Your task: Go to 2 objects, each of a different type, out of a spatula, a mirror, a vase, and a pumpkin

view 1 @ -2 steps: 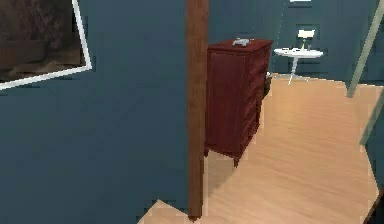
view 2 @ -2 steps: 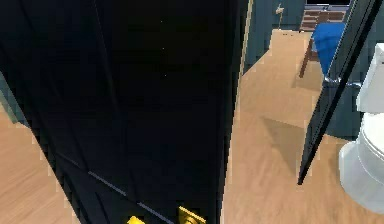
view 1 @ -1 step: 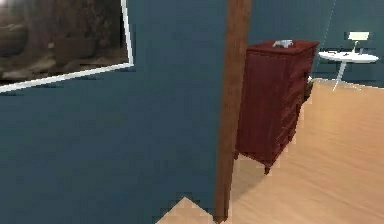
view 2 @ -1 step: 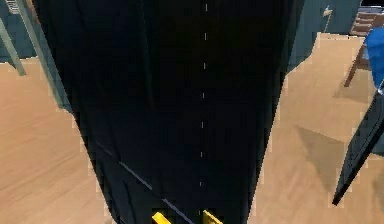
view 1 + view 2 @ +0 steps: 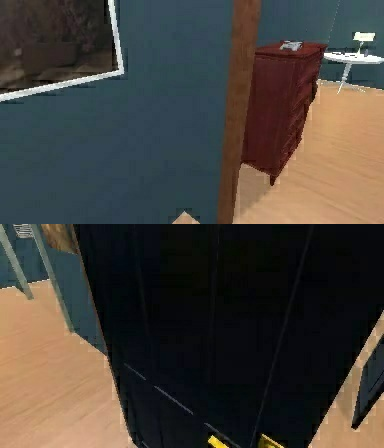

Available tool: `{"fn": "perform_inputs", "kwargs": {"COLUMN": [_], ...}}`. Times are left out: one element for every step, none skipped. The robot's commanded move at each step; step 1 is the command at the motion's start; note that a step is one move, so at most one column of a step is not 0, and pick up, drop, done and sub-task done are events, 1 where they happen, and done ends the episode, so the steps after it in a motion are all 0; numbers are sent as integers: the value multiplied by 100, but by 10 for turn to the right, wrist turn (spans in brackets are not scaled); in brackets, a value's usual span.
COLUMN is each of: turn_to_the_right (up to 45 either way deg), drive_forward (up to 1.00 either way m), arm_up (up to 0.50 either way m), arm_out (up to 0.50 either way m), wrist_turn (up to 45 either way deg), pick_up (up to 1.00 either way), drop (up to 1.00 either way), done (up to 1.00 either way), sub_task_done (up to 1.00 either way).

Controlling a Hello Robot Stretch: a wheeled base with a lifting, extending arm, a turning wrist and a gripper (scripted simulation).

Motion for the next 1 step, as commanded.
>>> {"fn": "perform_inputs", "kwargs": {"turn_to_the_right": [390], "drive_forward": [0], "arm_up": [0], "arm_out": [0], "wrist_turn": [0], "pick_up": [0], "drop": [0], "done": [0], "sub_task_done": [0]}}
